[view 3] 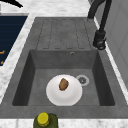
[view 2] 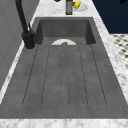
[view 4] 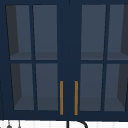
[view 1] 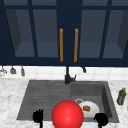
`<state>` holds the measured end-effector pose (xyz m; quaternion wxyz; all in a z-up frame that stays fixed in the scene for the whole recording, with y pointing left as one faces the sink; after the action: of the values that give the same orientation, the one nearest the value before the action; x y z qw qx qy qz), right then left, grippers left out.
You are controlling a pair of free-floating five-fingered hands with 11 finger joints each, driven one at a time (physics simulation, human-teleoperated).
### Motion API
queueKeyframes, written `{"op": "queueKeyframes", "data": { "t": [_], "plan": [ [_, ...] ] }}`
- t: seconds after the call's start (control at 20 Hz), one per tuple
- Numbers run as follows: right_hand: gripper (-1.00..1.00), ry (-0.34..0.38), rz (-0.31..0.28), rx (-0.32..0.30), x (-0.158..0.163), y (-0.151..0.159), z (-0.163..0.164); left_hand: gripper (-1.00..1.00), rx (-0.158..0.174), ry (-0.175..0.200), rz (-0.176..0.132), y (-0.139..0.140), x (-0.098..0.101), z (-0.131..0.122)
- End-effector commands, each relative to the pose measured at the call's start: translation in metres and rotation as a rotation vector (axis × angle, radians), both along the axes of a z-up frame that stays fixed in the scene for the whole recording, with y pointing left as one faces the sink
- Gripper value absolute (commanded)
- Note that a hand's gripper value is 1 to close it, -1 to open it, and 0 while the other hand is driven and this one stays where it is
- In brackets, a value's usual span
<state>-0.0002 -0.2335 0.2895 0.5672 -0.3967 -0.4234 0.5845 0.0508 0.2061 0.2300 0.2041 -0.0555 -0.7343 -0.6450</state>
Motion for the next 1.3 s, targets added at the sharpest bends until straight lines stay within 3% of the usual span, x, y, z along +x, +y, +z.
{"op": "queueKeyframes", "data": {
  "t": [0.0,0.15,0.3,0.4,0.7,0.75,0.8,0.85,1.15,1.25],
  "plan": [
    [0.00,0.000,0.000,0.000,0.000,0.000,0.000,-1.00,0.006,-0.004,-0.046,-0.016,-0.002,0.008],
    [0.00,0.000,0.000,0.000,0.000,0.000,0.000,-1.00,0.007,-0.017,-0.044,-0.031,-0.002,0.014],
    [0.00,0.000,0.000,0.000,0.000,0.000,0.000,-1.00,0.001,-0.004,-0.001,-0.031,-0.002,0.011],
    [0.00,0.000,0.000,0.000,0.000,0.000,0.000,-1.00,-0.013,-0.013,0.005,-0.028,-0.001,0.012],
    [0.00,0.000,0.000,0.000,0.000,0.000,0.000,-1.00,-0.005,-0.004,-0.012,-0.029,-0.012,0.011],
    [0.00,0.000,0.000,0.000,0.000,0.000,0.000,-1.00,-0.011,-0.041,-0.012,-0.029,-0.009,0.014],
    [0.00,0.000,0.000,0.000,0.000,0.000,0.000,-1.00,-0.001,-0.003,-0.004,-0.028,-0.012,0.008],
    [0.00,0.000,0.000,0.000,0.000,0.000,0.000,-1.00,-0.004,0.004,-0.004,-0.026,-0.010,0.009],
    [0.00,0.000,0.000,0.000,0.000,0.000,0.000,-1.00,-0.004,-0.002,-0.004,-0.026,-0.012,0.009],
    [0.00,0.000,0.000,0.000,0.000,0.000,0.000,-1.00,-0.003,-0.011,-0.028,-0.027,-0.016,0.009]
  ]
}}
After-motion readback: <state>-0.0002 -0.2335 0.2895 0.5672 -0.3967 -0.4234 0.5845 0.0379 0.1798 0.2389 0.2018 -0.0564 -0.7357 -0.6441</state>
